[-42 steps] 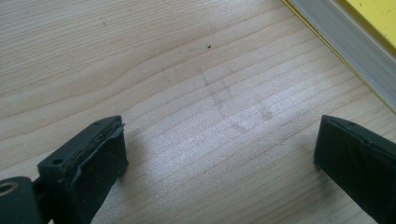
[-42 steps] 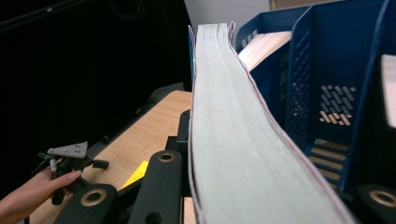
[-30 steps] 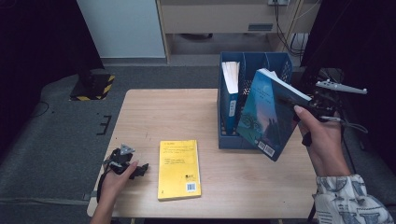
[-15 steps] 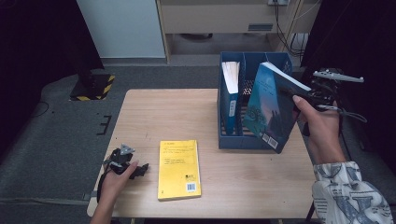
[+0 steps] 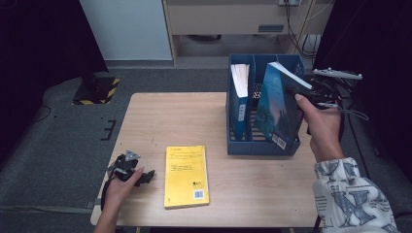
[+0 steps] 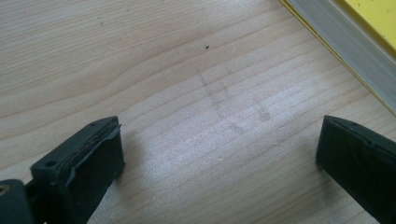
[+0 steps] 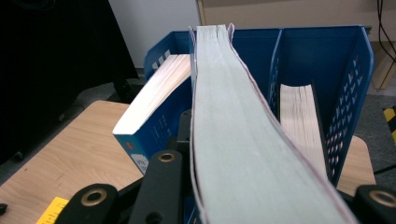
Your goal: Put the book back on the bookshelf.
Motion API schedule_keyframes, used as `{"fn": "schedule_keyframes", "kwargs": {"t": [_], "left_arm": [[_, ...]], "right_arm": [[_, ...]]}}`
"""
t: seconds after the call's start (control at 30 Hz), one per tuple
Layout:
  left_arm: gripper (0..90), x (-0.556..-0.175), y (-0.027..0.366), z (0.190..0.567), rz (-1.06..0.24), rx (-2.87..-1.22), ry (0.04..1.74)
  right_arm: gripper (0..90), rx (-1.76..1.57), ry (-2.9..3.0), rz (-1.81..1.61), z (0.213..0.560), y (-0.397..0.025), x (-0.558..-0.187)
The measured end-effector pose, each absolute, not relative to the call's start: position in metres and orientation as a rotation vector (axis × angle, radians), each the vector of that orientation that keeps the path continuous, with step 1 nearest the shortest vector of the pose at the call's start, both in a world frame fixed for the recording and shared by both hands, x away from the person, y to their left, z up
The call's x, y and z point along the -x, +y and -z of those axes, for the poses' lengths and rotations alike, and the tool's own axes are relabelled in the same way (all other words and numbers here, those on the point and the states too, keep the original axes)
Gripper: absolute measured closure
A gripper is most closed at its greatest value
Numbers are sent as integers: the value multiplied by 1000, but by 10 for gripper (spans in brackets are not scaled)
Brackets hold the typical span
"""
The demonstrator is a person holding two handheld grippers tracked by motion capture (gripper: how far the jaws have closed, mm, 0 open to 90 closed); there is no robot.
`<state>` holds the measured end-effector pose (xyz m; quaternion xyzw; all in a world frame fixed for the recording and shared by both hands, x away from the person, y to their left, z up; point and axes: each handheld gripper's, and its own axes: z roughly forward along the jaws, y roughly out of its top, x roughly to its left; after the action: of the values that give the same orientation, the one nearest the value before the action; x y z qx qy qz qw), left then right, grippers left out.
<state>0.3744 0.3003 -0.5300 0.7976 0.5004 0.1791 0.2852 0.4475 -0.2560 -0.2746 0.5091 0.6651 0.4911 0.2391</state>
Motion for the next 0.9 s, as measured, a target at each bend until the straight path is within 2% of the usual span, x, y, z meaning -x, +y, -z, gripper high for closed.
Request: {"fn": "schedule_keyframes", "kwargs": {"t": [0.9], "left_arm": [[0,-375,299,530,-482,-2130,1332]], "right_arm": [[736,-1515,1724,-1304,294,-229,-491]]}}
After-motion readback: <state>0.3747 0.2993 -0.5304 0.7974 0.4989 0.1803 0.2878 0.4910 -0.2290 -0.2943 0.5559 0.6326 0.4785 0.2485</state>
